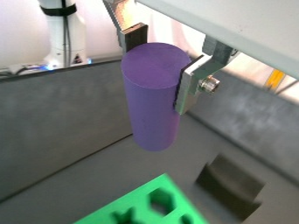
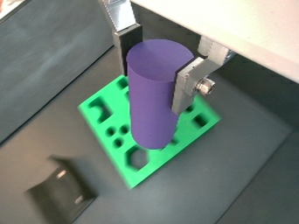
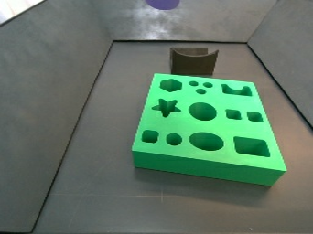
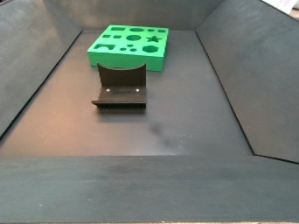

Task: Pick up the round object. Move up. Place the round object on the fixture. Regrasp the round object. Move to above the board. Insert the round object.
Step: Move to above the board, then insert the round object.

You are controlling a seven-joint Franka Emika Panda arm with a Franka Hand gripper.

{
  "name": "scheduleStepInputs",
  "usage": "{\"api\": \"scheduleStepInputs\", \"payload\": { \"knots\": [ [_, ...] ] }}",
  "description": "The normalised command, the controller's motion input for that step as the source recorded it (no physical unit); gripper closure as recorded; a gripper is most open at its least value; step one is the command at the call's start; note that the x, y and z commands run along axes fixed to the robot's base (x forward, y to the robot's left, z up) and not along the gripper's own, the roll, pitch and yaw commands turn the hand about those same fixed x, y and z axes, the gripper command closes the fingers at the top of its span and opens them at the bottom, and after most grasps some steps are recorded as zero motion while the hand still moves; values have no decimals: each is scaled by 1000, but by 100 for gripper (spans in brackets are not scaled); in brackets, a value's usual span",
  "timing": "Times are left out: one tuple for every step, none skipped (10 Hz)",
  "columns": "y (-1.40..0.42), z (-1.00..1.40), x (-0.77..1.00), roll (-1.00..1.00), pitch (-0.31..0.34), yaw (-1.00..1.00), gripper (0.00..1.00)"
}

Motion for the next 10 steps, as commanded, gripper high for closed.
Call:
{"api": "scheduleStepInputs", "payload": {
  "knots": [
    [-16, 61, -176, -1000, -175, -146, 100],
    [14, 35, -144, -883, -173, -121, 100],
    [30, 31, -124, -593, -145, -68, 100],
    [29, 14, -108, -419, -125, -39, 100],
    [27, 10, -86, -291, -101, -28, 100],
    [27, 10, -67, -207, -78, -20, 100],
    [0, -34, 0, 0, 0, 0, 100],
    [0, -163, 0, 0, -37, 0, 100],
    [-26, -257, 109, -13, -70, 0, 100],
    [-11, -251, 131, -43, -100, 0, 100]
  ]
}}
